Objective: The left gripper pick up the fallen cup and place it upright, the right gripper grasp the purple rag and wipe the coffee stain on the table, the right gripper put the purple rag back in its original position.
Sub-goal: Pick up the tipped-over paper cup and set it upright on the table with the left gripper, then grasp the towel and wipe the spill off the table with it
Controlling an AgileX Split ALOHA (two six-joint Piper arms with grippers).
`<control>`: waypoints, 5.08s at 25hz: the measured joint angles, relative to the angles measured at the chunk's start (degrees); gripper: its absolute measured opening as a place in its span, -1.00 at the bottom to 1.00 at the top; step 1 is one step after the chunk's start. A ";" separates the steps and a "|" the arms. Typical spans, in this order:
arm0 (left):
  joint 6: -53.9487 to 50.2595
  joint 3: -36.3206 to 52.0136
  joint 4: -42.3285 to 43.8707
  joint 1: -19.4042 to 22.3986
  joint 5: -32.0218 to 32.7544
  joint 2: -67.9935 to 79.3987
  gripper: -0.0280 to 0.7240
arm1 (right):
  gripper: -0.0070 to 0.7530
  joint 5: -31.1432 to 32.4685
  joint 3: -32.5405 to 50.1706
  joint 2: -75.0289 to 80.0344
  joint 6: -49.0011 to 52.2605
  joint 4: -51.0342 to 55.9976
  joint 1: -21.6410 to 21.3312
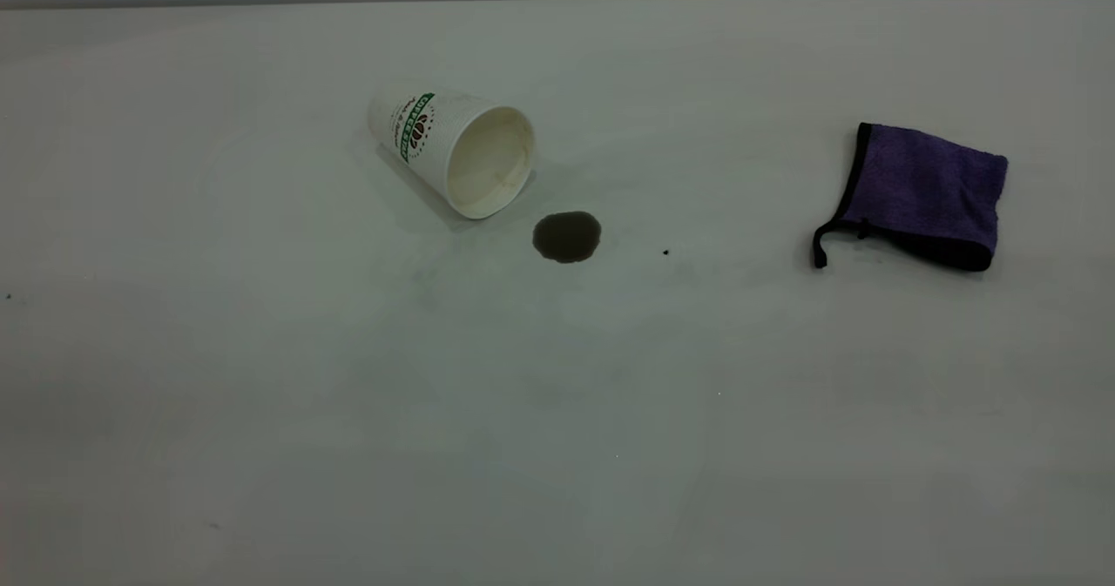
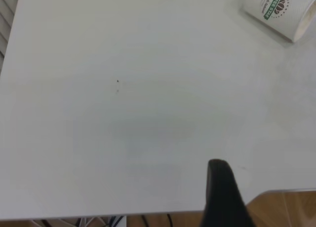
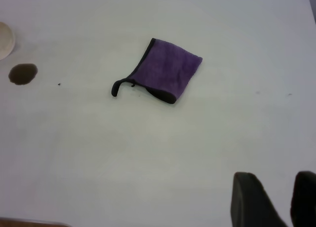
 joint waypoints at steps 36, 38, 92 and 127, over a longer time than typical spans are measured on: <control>-28.28 -47.04 39.97 -36.09 -23.11 111.91 0.96 | -0.36 0.00 0.00 0.00 0.00 0.00 0.00; -29.51 -49.30 41.64 -37.59 -22.42 116.43 0.95 | -0.36 0.00 0.00 0.00 0.00 0.00 0.00; 15.00 -91.53 -10.16 -10.76 -12.41 138.12 -0.89 | -0.36 0.00 0.00 0.00 0.00 0.00 0.00; 20.65 -109.71 -11.66 -7.93 2.38 130.00 0.74 | -0.36 0.00 0.00 0.00 0.00 0.00 0.00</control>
